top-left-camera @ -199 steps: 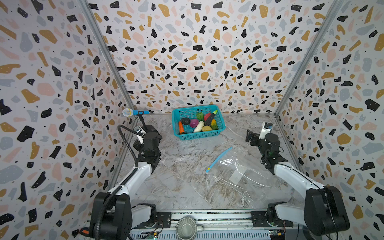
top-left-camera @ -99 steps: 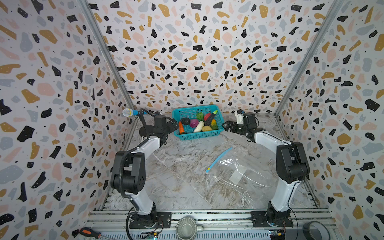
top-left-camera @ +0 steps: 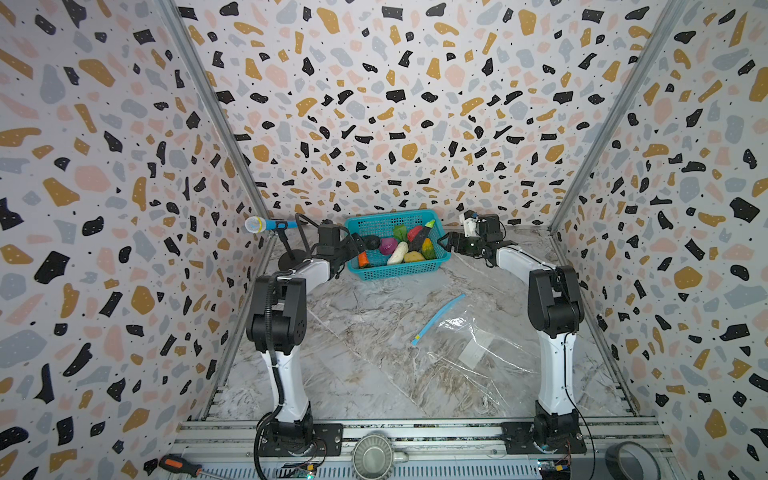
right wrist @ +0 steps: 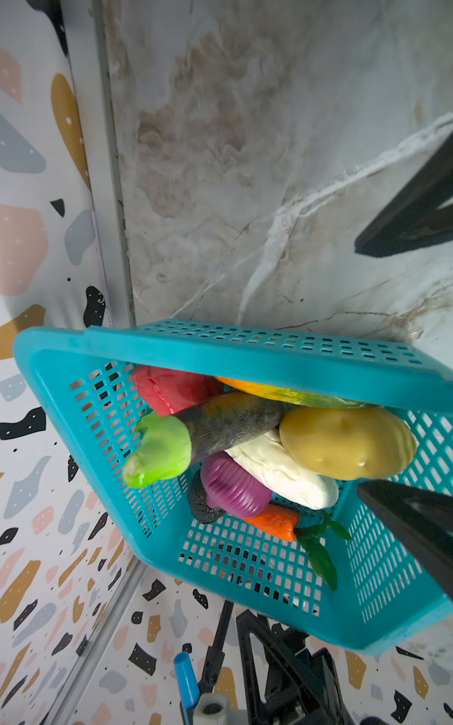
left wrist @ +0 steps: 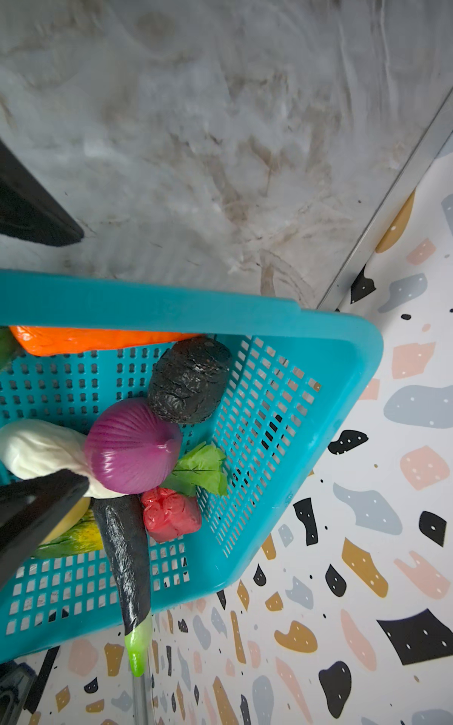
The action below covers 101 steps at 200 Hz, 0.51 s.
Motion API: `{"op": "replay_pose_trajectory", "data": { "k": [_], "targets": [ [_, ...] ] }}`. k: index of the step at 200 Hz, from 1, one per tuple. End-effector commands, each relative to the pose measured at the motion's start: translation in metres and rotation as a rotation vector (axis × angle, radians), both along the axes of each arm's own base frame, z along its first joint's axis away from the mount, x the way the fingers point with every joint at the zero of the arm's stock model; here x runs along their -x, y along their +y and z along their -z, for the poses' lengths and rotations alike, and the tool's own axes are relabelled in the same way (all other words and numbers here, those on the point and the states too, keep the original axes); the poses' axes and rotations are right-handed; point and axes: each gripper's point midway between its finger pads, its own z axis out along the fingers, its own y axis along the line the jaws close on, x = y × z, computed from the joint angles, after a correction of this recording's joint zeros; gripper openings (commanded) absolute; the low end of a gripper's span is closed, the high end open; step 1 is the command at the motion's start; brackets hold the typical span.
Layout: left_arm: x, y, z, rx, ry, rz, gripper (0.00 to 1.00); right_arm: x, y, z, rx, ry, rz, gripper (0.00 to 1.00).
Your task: Place the food in the zip-top bag and seal the zipper
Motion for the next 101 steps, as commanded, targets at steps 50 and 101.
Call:
{"op": "replay_pose_trajectory", "data": {
  "k": [50, 101],
  "targets": [
    [-0.030, -0.051, -0.025, 0.098, -0.085, 0.124, 0.83, 0.003, 0.013, -0.034, -0.039, -0.055, -0.046, 0.86],
    [-0.053, -0.083, -0.042, 0.108, -0.111, 0.183, 0.83, 0.007, 0.007, -0.035, -0.022, -0.054, -0.038, 0.86]
  ]
}}
